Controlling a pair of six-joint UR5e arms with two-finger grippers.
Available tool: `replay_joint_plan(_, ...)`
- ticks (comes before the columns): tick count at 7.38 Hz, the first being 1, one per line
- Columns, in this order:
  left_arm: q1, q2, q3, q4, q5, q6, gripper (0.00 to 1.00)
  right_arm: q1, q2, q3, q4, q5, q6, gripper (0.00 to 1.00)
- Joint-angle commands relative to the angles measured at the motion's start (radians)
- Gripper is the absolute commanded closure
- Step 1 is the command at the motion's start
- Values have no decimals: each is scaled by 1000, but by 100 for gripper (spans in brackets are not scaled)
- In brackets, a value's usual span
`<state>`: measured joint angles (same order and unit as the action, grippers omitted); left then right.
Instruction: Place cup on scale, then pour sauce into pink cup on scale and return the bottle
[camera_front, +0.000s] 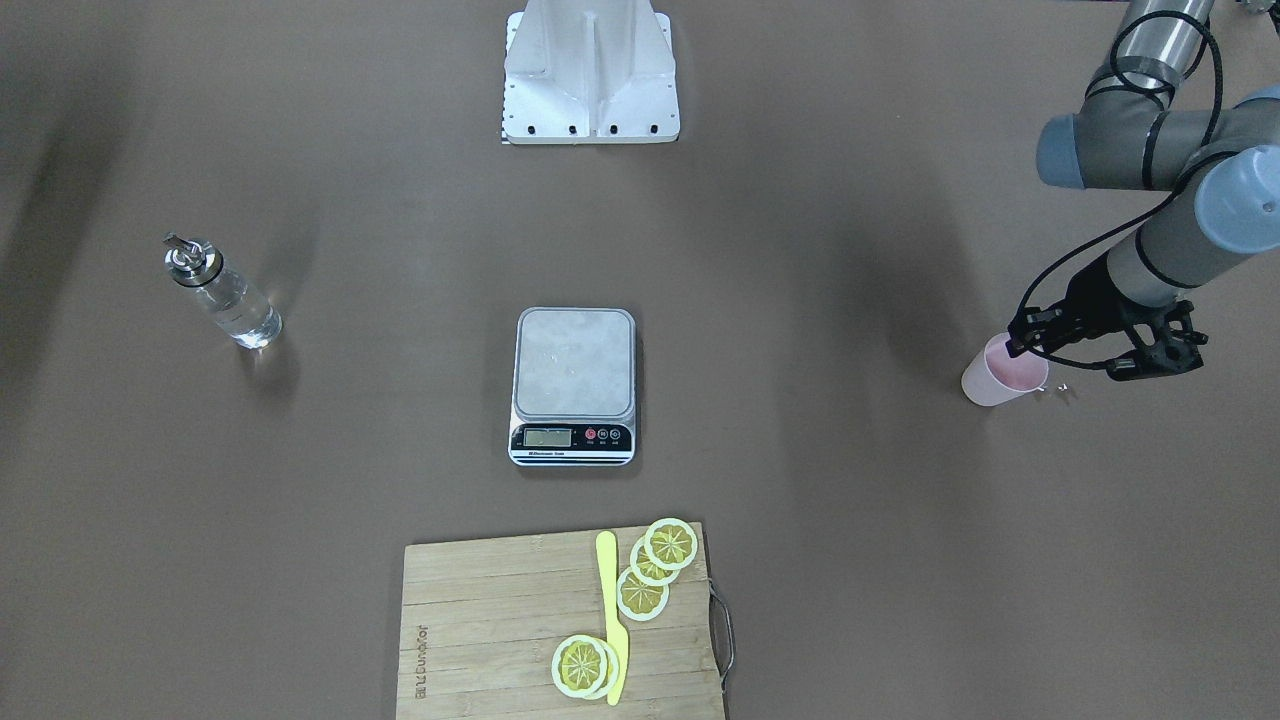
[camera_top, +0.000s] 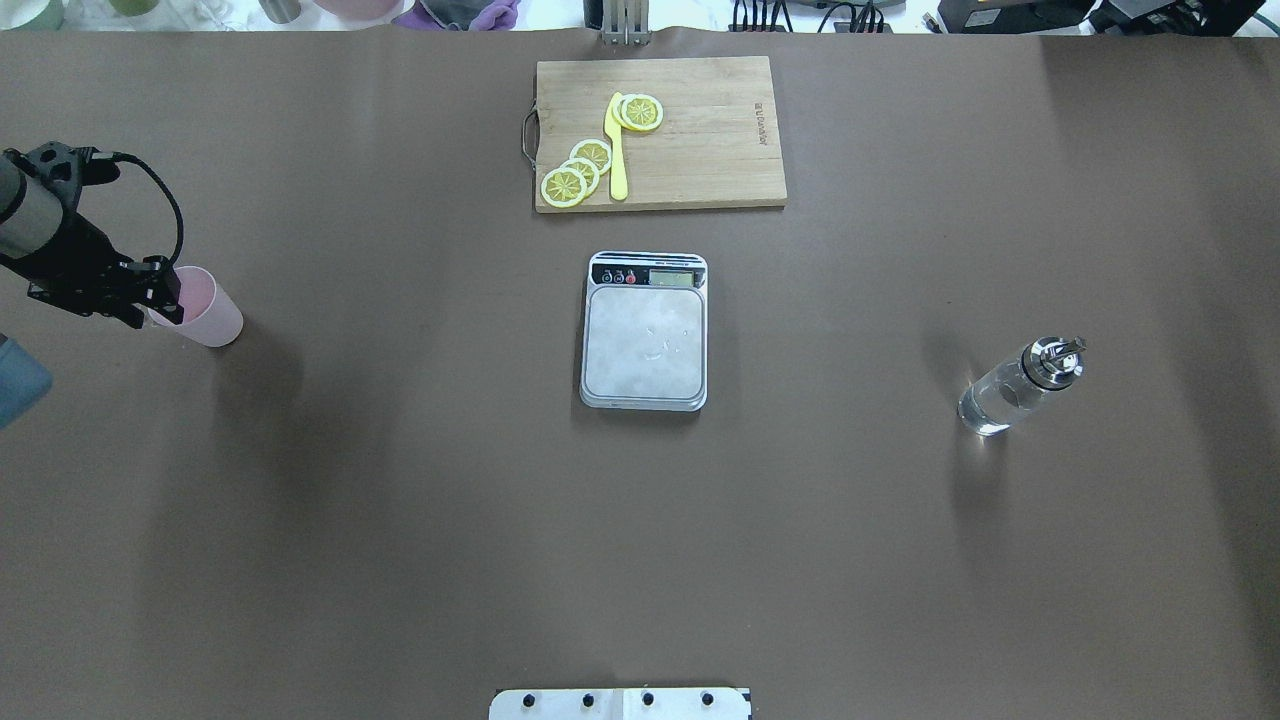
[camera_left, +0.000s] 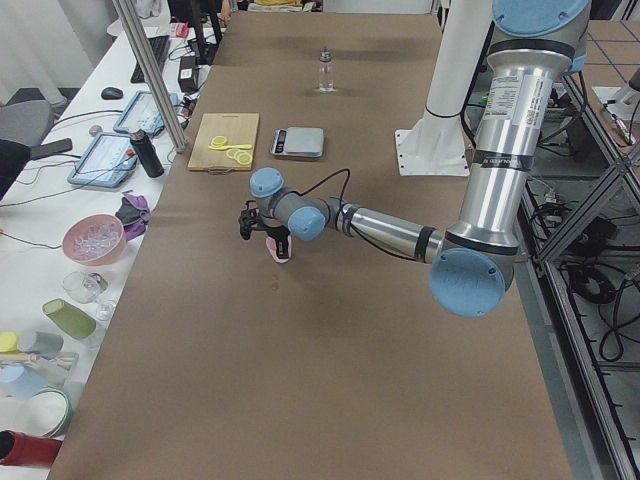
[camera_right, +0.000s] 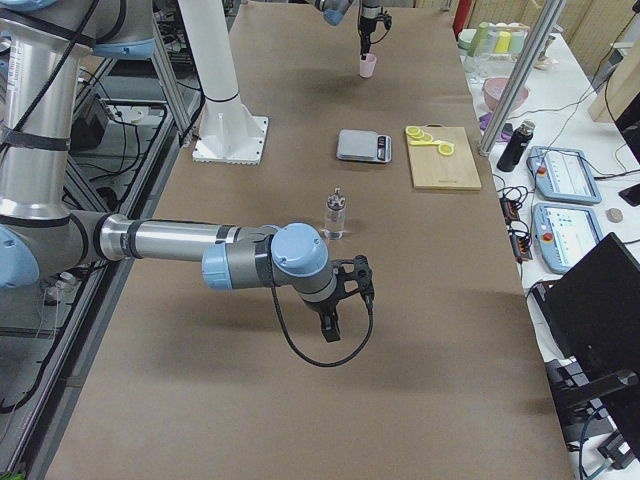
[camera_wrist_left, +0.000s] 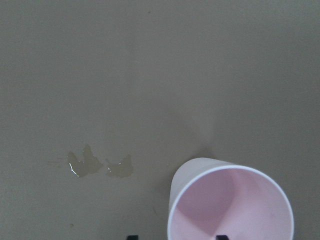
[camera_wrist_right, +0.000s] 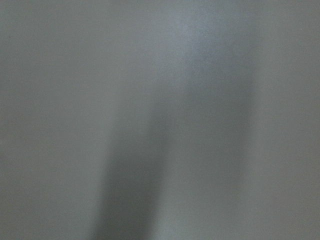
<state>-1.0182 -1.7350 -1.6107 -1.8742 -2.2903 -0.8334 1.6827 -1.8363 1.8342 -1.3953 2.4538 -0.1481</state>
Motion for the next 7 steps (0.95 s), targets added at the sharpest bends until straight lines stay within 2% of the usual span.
replay_joint_plan(1,9,-20,17,0,-1,0,58,-40,-87,25,104,33,-16,0)
replay_joint_plan(2,9,-35,31,1,-1,4,74,-75,-127,23,198,34,-12,0)
replay_joint_plan(3,7,-41,35,1,-3,10,84,-113,-148,22,266,34,-13,0)
replay_joint_plan(5,7,-40,29,1,-5,16,88,-182,-185,-1,451,53,-8,0)
replay_joint_plan(6,7,-40,26,4,-6,17,89,-222,-185,-30,549,100,-11,0)
replay_joint_plan(7,7,-41,23,12,-27,17,93,-271,-176,-64,655,106,1,0)
